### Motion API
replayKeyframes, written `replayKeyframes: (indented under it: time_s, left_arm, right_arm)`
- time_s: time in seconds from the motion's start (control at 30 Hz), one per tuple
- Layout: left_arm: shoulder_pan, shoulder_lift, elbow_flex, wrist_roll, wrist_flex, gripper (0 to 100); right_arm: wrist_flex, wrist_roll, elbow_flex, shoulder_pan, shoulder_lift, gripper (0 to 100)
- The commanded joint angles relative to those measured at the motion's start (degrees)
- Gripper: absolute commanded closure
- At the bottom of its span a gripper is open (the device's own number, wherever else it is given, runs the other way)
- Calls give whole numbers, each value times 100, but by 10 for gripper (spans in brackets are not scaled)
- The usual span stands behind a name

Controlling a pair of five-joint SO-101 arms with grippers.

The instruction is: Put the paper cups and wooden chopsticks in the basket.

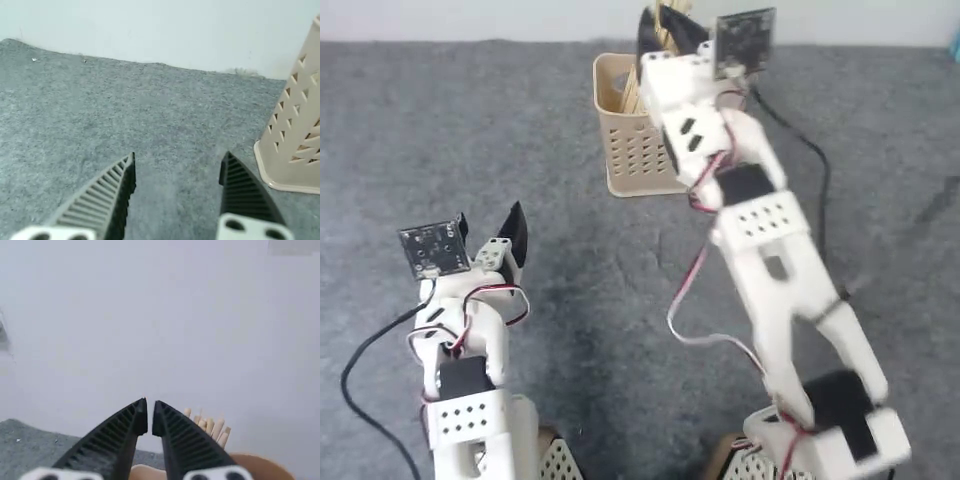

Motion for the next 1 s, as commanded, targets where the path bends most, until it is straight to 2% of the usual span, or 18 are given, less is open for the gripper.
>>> replayKeyframes:
  time_s: [0.0, 0.23, 0.4, 0.53, 0.77, 0.87, 0.97]
  left_arm:
    - [-18, -105, -57, -53, -211, 742]
    - [0, -123, -48, -53, -141, 742]
    - [0, -132, -233, -53, 290, 742]
    - [0, -132, -409, -53, 765, 742]
    - [-18, -132, -400, -53, 870, 742]
    - [-35, -141, -400, -53, 967, 742]
    - [-44, -281, -426, -70, 1275, 742]
  right_arm:
    - [1015, 97, 26, 13, -1341, 994]
    - [3046, 88, 62, 171, -2554, 991]
    - [4567, -589, 70, 927, -3398, 991]
    - [5604, -686, 369, 1657, -3960, 991]
    - [5824, -651, 2426, 2738, -5596, 991]
    - [5552, -598, 3569, 3002, -6598, 991]
    - [5508, -211, 4598, 3073, -7714, 991]
